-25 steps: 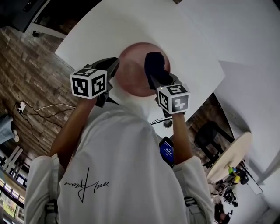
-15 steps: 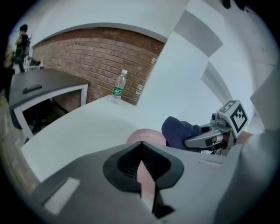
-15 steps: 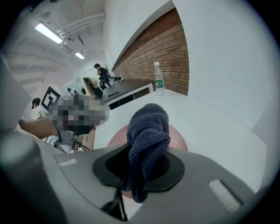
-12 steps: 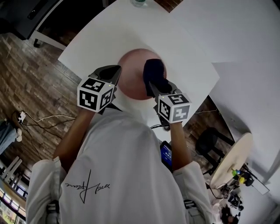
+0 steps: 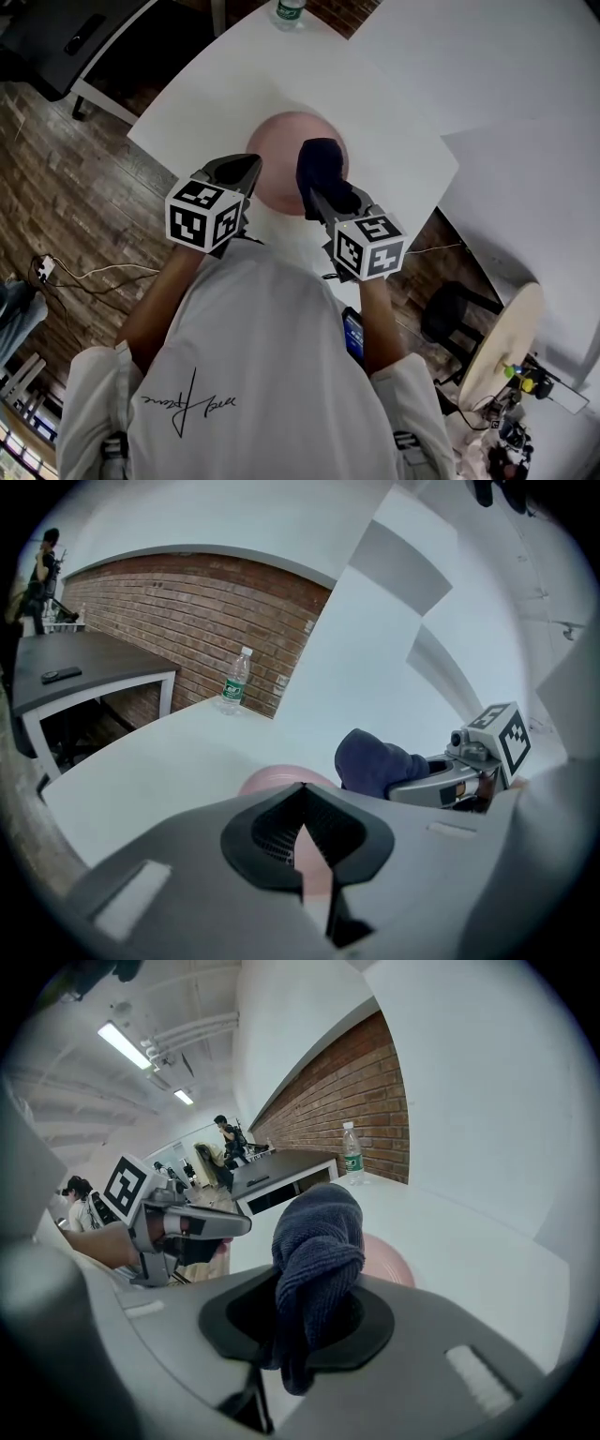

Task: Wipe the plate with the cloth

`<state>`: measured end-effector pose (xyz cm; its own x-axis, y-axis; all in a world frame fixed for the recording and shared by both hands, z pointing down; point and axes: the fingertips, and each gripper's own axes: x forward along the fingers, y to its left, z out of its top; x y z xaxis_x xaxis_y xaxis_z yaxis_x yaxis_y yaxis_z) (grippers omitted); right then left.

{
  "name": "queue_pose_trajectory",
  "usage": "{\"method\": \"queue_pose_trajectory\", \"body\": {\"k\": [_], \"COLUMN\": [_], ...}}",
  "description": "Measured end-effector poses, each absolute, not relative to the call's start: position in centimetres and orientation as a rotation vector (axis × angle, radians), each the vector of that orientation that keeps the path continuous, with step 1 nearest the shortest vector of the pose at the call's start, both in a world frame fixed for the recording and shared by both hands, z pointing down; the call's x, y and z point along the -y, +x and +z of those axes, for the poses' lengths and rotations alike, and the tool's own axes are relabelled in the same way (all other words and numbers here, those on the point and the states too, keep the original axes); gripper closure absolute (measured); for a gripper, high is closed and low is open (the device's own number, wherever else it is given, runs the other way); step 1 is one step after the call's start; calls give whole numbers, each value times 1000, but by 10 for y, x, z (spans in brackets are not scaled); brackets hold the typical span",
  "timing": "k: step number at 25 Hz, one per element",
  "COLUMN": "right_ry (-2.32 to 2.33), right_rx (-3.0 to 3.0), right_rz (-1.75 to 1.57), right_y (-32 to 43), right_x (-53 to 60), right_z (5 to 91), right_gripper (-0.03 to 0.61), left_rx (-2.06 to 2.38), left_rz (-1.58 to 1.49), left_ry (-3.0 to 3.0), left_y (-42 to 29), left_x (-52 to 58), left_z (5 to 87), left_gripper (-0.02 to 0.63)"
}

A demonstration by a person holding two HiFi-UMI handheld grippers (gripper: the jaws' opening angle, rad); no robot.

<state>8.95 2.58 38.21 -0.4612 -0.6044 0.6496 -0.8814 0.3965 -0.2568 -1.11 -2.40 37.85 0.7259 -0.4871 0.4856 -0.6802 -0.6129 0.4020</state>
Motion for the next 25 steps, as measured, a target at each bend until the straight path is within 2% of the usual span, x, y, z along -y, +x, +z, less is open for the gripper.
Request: {"method": "queue_pose_trajectory", "body": {"k": [16,25], "right_ry": [1272,1249], "right_rx": [2292,2379], "right_rz": [757,753], "right_y": [85,81], "right_x": [-70,-80], "right_z": [367,371], "right_gripper": [497,497], "left_rx": [933,889], "left_rz": [281,358], "left_ry": [2290,2308], "left_y": [-29,-19], "left_x": [-13,-27], "left_z": [354,363], "left_gripper": [600,600]}}
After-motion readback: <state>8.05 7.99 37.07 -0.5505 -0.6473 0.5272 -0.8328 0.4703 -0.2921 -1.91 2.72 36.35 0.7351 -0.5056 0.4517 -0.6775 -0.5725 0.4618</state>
